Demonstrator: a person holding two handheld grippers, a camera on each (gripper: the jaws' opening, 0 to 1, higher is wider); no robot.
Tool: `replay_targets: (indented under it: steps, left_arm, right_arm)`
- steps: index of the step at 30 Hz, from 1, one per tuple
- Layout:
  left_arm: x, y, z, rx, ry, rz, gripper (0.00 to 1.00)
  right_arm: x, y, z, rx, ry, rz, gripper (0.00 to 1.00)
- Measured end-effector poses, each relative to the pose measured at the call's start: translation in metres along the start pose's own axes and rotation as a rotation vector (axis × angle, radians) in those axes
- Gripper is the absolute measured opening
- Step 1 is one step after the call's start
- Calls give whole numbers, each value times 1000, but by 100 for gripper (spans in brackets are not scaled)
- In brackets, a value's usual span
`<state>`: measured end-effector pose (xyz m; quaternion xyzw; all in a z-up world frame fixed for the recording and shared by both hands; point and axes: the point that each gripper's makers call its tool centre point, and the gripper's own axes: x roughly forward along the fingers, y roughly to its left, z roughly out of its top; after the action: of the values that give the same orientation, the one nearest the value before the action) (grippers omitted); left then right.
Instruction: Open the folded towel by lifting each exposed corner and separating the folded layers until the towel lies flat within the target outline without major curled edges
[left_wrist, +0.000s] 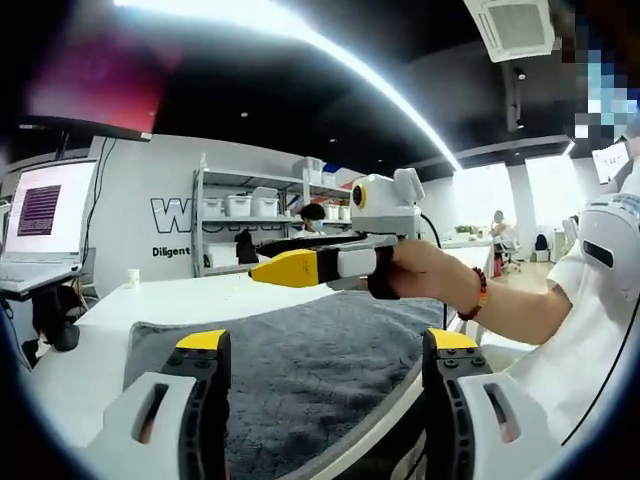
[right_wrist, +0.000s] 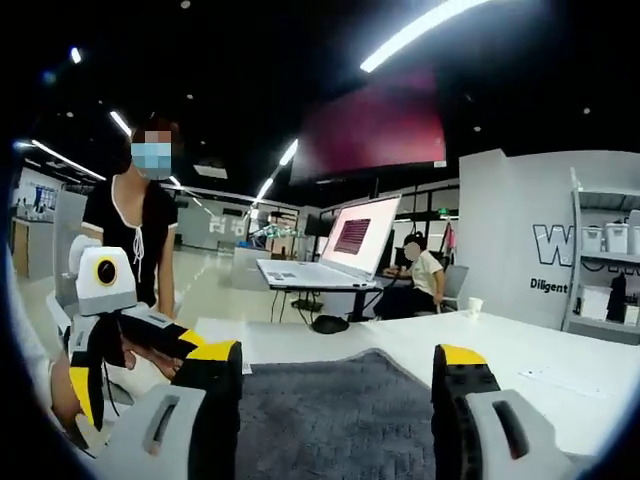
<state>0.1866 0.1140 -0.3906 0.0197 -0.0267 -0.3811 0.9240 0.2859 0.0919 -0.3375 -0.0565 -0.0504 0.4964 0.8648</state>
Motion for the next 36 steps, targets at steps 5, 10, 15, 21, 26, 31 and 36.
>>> replay_targets:
  steps: [5,10,15,21,26,31,36]
  left_arm:
    - [0,-9,6,4,-19,-19,76]
    - [0,-13,9,14,-28,-30,77]
    - [1,-17,12,-1,-46,-58,76]
    - [-1,-21,16,8,-54,-71,77]
    - [-2,-21,15,16,-44,-70,76]
    - [1,-26,14,21,-39,-87,76]
    - [7,-30,7,28,-18,-100,77]
  right_arm:
    - [-25,0,0,1,-17,-25,77]
    - [-43,-6,-5,-15,-20,-44,78]
    - [-61,-5,-4,-35,-18,-64,79]
    - [-87,-1,-14,-36,4,-84,81]
    - [-109,0,-21,-35,1,-122,81]
    - [-131,-6,-20,-28,-16,-160,81]
    - [-144,-3,-27,-28,-13,-170,82]
